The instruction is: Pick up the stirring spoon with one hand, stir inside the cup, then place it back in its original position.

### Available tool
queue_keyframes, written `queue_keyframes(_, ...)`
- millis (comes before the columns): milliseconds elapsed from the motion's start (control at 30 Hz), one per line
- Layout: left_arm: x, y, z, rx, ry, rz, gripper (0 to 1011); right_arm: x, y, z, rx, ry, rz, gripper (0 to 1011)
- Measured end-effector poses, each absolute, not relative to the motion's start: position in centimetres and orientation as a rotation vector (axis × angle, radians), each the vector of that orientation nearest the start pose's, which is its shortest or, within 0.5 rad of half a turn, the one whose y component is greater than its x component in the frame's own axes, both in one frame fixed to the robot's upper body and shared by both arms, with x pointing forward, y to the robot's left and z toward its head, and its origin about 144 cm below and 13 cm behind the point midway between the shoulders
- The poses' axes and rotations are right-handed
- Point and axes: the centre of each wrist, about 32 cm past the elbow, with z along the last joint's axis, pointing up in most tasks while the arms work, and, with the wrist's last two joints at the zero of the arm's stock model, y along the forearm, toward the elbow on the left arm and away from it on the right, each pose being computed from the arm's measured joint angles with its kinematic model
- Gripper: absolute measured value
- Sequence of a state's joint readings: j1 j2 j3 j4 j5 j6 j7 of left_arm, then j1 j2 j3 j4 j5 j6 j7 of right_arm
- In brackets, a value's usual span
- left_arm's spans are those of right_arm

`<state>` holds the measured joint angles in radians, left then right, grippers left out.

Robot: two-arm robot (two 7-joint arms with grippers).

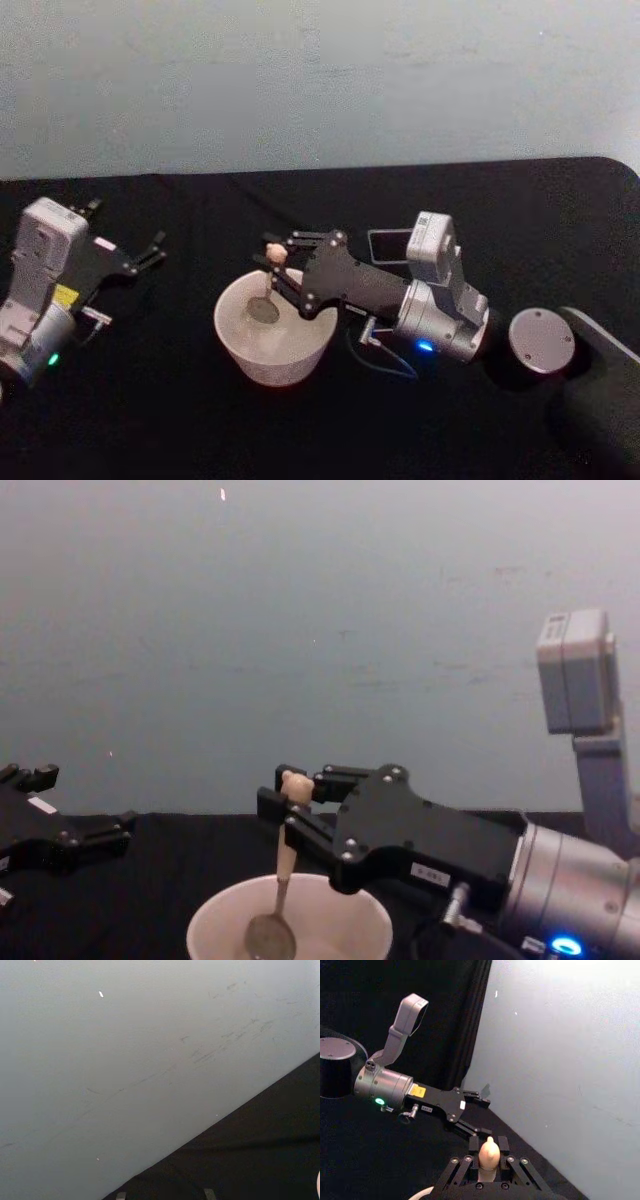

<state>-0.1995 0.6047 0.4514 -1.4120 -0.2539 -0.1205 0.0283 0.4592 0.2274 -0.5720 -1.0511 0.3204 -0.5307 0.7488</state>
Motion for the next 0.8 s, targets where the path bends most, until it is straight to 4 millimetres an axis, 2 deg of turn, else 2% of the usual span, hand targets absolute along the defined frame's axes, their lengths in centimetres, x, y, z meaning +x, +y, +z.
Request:
queue_keyframes(367, 48.9, 31.0, 114.0, 0.304, -0.285, 1.248, 1001, 55.6, -18.2, 112.2, 0.077, -0.315, -0.417, 215)
queue_keyframes(800, 48.9, 31.0, 114.0, 0.305, -0.285, 1.248, 1002, 55.1, -20.4, 112.8, 0.06, -0.308, -0.454, 215)
